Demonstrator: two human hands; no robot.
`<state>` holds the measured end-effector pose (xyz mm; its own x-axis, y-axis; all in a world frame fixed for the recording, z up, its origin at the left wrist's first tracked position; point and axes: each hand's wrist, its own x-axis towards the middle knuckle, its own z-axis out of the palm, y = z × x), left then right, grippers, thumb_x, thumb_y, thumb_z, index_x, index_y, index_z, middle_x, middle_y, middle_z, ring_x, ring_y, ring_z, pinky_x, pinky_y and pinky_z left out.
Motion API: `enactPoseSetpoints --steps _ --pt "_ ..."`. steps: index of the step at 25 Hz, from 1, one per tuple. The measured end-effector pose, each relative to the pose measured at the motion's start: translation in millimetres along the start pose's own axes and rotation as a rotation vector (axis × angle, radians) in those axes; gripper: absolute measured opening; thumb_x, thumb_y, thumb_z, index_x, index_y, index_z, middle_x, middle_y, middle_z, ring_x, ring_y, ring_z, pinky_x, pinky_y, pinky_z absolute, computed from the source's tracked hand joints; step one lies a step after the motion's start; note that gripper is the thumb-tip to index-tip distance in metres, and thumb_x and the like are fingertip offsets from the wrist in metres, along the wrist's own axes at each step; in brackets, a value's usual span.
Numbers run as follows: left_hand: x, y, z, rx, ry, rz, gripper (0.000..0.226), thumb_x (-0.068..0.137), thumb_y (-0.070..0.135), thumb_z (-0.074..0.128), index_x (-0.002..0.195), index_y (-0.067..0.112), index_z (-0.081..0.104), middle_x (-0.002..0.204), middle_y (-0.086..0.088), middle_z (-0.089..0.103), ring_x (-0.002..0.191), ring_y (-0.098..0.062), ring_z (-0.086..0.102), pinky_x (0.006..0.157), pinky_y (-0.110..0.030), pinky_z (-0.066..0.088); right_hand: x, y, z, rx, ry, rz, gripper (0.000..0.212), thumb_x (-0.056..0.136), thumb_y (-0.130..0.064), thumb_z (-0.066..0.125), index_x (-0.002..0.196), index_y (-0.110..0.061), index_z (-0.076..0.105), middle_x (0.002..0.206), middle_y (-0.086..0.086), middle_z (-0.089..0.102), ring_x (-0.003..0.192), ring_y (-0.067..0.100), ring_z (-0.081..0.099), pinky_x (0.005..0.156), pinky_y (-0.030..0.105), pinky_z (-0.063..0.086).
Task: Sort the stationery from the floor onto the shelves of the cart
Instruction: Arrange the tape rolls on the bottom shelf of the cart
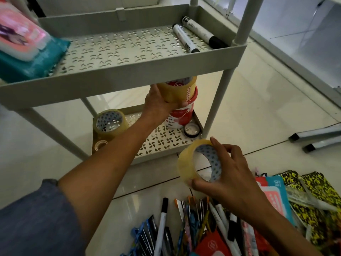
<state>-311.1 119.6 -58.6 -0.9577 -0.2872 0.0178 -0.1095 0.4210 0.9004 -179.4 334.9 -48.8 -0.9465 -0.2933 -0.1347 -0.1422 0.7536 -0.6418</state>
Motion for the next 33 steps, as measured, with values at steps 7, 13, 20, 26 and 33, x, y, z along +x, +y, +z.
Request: enactPoseSetpoints --steps 7,13,20,26,33 --pt "-22 -1 -8 0.032 -0.007 -0.074 0.096 0.073 0.039 0.079 0.148 0.022 0.022 0.15 -0.004 0.036 0.135 -0.023 0.037 0.108 -0.044 0.038 4 -7 4 0.002 0.015 -0.029 0.109 0.066 -0.056 0.075 0.15 -0.035 0.008 0.14 -0.007 0.024 0.129 0.013 0.026 0.093 0.024 0.029" --pt "-144 -45 -47 -0.1 0.373 -0.163 0.01 0.093 0.026 0.057 0.099 0.023 0.065 0.097 0.009 0.068 0.096 -0.01 0.064 0.082 -0.026 0.053 25 -44 29 0.029 0.038 -0.131 0.1 0.065 -0.055 0.073 0.147 -0.033 0.02 0.143 -0.002 0.03 0.128 0.02 0.027 0.095 0.029 0.031" --pt "-169 -89 -100 -0.065 0.538 -0.44 0.065 0.081 0.036 0.071 0.134 0.018 0.036 0.132 -0.002 0.046 0.114 -0.017 0.049 0.093 -0.035 0.047 94 -115 70 -0.008 0.047 -0.315 0.097 0.068 -0.056 0.073 0.146 -0.026 0.024 0.144 0.007 0.036 0.131 0.028 0.033 0.105 0.041 0.03" --pt "-152 -104 -117 -0.04 0.151 -0.463 0.032 0.09 0.043 0.055 0.116 0.023 0.055 0.099 0.008 0.062 0.081 0.0 0.057 0.062 -0.01 0.039 154 -156 120 -0.073 0.007 -0.435 0.092 0.066 -0.051 0.076 0.138 -0.021 0.028 0.131 0.012 0.047 0.118 0.032 0.046 0.096 0.039 0.037" --pt "-150 -107 -119 -0.022 0.128 -0.47 0.028 0.096 0.033 0.052 0.121 0.02 0.054 0.094 0.01 0.061 0.075 0.001 0.056 0.052 -0.006 0.041 160 -139 161 0.143 0.04 -0.34 0.115 0.063 -0.043 0.084 0.15 -0.022 0.011 0.156 0.018 0.013 0.141 0.036 0.021 0.11 0.05 0.031"
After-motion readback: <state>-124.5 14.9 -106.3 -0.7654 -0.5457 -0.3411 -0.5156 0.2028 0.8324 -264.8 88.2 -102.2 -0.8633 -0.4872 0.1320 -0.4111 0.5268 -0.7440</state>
